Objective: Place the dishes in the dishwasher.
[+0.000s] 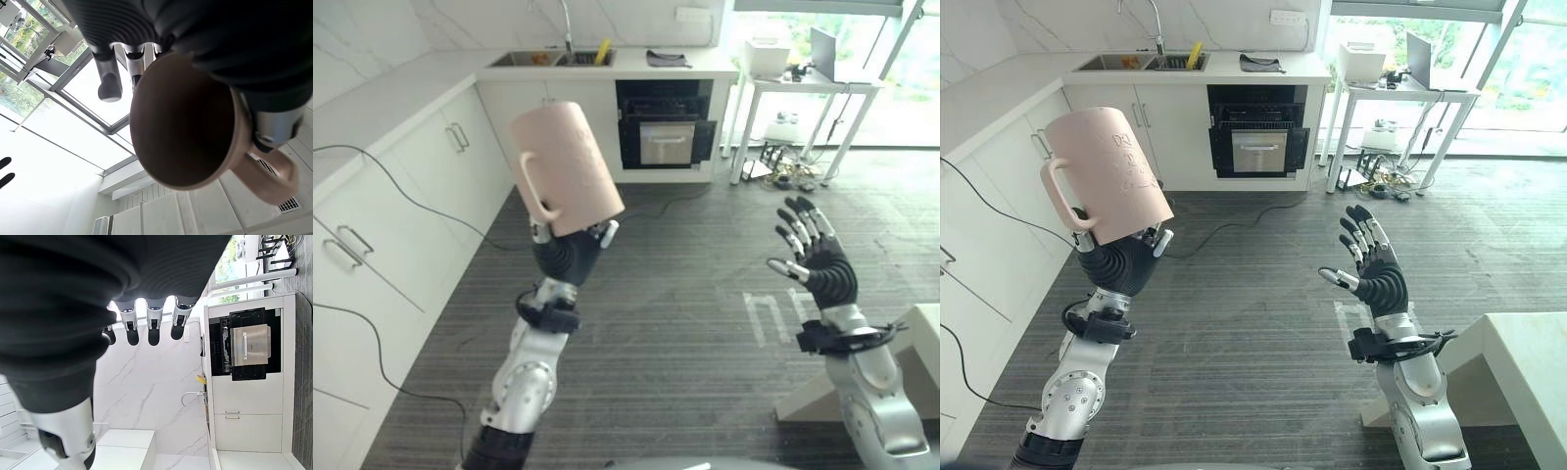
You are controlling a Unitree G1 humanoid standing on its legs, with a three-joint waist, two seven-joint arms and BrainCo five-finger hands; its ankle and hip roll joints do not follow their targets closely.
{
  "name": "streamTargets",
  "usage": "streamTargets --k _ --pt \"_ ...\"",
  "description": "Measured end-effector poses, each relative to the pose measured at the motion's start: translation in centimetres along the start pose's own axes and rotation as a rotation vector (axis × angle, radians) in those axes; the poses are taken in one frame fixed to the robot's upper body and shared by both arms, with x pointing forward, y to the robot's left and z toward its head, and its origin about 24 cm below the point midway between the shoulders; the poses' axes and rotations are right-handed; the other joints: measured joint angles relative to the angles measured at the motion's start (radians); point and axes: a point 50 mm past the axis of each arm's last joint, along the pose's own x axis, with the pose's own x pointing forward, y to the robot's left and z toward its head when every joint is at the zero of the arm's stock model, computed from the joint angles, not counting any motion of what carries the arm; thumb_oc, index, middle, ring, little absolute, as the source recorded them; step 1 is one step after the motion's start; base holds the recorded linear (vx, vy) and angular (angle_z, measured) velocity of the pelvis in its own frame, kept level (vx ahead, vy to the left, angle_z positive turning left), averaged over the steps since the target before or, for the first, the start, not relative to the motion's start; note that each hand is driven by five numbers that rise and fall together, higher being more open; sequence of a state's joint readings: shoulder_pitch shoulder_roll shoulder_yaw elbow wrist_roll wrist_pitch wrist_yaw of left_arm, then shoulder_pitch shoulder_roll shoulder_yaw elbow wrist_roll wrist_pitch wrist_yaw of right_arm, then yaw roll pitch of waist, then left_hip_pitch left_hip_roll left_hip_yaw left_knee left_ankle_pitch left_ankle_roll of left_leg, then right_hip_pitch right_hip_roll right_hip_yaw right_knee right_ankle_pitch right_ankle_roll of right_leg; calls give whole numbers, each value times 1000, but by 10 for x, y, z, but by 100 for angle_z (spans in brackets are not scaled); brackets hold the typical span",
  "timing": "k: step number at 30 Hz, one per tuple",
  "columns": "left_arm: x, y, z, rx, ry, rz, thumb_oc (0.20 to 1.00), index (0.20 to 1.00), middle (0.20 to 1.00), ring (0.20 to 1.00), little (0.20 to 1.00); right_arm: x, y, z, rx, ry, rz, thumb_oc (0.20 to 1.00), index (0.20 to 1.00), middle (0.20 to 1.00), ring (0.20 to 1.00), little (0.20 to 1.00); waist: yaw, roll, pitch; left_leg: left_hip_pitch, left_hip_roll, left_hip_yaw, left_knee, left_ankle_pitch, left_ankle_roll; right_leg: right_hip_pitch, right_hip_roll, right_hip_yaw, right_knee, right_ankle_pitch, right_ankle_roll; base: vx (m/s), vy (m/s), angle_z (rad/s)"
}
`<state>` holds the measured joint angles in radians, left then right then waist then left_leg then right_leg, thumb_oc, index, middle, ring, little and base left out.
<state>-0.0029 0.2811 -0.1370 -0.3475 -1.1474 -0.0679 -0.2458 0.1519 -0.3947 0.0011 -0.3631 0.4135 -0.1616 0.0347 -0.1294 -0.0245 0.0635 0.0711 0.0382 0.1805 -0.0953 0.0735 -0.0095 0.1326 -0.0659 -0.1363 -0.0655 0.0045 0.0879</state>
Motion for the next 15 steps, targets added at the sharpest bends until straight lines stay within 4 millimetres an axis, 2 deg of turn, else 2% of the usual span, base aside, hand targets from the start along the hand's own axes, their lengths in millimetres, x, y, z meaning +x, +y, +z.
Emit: streamTargets --k 5,7,8,9,10,11,12,13,14,15 --pt "-1 0 0 -1 1 3 200 200 200 200 200 0 -1 0 -8 2 7 1000 1000 1000 1000 1000 1 4 3 2 11 9 6 7 -1 0 13 10 -5 0 -8 62 -136 -7" --pt "-2 1 0 0 -1 8 200 200 200 200 200 1 0 0 -7 1 14 1000 1000 1000 1000 1000 3 3 13 -17 29 17 56 -8 -21 -15 25 20 22 -17 -33 74 -246 -13" --pt "-8 6 3 14 -10 29 200 200 200 200 200 5 4 -3 5 5 42 1000 1000 1000 1000 1000 5 -7 37 -64 62 15 173 -43 -70 -68 58 38 134 -79 -88 122 -269 -11" --pt "-11 8 9 46 -5 31 200 200 200 200 200 6 9 -7 25 15 56 1000 1000 1000 1000 1000 14 -58 60 -163 61 9 363 -47 -83 -122 71 52 243 -126 -142 115 -160 16" --pt "-16 11 12 59 -4 47 200 200 200 200 200 6 6 -7 17 15 56 1000 1000 1000 1000 1000 22 -85 83 -362 79 -49 700 30 -147 -163 66 69 316 -165 -184 187 -64 10" --pt "-23 13 8 42 1 75 200 200 200 200 200 6 -1 -3 -6 3 42 1000 1000 1000 1000 1000 48 -91 102 -557 88 -133 966 250 -186 -174 73 78 350 -177 -194 290 71 3" --pt "-30 18 4 26 4 114 200 200 200 200 200 5 -4 -5 -1 8 27 1000 1000 1000 1000 1000 72 -84 118 -674 110 -107 1059 205 -145 -159 72 77 341 -179 -181 381 169 -31" --pt "-31 22 3 23 1 130 200 200 200 200 200 5 -2 -6 1 13 43 1000 1000 1000 1000 1000 78 -77 118 -683 128 -23 860 90 -56 -136 75 72 299 -169 -161 740 420 -59" --pt "-32 27 3 27 4 138 200 200 200 200 200 6 -2 -6 -9 17 70 1000 1000 1000 1000 1000 82 -16 126 -567 146 64 421 19 -29 -85 98 42 217 -133 -108 743 446 -72" --pt "-34 32 0 26 14 150 200 200 200 200 200 6 -2 -8 -23 34 91 1000 1000 1000 1000 1000 82 28 120 -486 143 47 162 -5 -41 -60 124 38 186 -128 -100 753 446 -87"
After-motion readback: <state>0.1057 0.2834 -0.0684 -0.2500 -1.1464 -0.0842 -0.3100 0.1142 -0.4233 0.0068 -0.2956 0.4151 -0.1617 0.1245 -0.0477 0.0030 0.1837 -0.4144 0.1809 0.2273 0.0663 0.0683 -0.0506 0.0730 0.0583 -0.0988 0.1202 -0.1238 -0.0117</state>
